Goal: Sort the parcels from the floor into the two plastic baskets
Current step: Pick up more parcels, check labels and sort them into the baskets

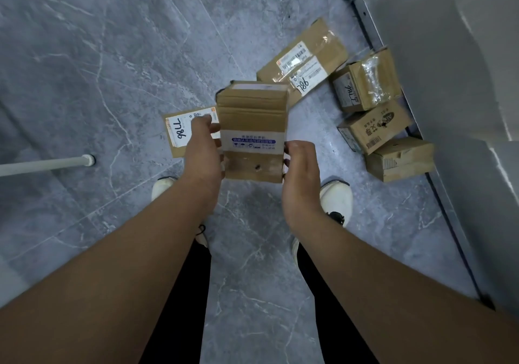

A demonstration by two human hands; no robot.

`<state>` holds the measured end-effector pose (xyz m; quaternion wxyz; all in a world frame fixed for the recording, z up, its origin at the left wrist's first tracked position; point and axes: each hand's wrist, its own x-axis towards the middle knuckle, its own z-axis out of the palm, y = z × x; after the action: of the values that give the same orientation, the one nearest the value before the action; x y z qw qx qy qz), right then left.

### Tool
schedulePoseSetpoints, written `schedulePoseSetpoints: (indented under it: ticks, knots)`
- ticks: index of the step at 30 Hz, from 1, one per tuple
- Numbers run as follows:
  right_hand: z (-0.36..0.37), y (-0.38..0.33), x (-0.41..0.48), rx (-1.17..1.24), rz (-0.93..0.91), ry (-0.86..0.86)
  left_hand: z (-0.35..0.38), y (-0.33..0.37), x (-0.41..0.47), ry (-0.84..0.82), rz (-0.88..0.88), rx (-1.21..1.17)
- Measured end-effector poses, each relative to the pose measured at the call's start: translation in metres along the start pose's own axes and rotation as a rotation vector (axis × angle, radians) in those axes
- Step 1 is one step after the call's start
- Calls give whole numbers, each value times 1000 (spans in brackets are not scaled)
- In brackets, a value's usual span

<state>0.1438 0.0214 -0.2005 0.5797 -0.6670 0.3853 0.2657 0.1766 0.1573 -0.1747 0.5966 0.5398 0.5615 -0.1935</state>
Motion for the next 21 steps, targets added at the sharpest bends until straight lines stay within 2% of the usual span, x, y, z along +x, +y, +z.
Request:
schedulePoseSetpoints:
  ticks: [7,14,21]
  knots:
    - [4,-46,-39,107,49,36,-12,37,-41,-11,32,-57]
    - [12,-105,-71,167,-67,109,-29,90,-75,-71,84,-53]
    - [18,-151,-110,242,-168,82,-61,138,-104,-118,147,-84]
